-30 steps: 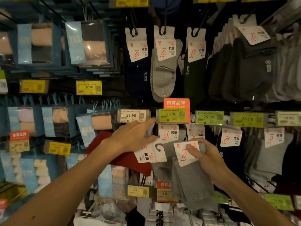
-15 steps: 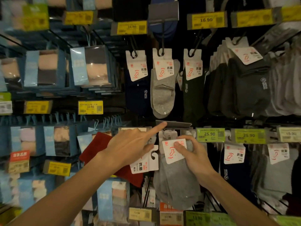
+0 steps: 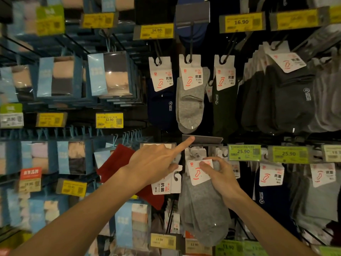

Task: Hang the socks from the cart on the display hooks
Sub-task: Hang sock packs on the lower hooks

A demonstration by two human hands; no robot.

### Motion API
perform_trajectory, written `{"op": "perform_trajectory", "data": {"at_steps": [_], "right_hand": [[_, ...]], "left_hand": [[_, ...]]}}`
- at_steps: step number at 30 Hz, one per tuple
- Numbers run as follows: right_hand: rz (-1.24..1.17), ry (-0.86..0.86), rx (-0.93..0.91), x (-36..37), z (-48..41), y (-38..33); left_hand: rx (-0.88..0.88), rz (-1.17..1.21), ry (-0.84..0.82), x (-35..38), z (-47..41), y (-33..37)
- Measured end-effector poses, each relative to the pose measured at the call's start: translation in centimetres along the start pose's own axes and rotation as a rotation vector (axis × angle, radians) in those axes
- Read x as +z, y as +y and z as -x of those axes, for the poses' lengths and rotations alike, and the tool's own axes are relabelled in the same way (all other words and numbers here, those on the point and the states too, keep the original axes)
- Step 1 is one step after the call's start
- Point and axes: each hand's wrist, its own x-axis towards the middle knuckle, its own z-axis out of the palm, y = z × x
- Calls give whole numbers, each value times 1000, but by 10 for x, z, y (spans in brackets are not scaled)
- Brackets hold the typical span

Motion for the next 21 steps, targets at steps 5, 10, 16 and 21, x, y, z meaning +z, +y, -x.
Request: {"op": "perform_trajectory", "data": {"at_steps": [5, 10, 16, 21], "right_hand": [[99, 12, -48, 4, -12, 6], [164, 12, -105, 6, -19, 17], [389, 59, -164, 4, -25, 35], [484, 65, -142, -3, -11, 41]], "left_hand": [[8, 18, 0, 8, -3, -1], [35, 21, 8, 15, -4, -1], [-9, 89, 30, 14, 1, 6], [-15, 221, 10, 17, 3, 10]]}}
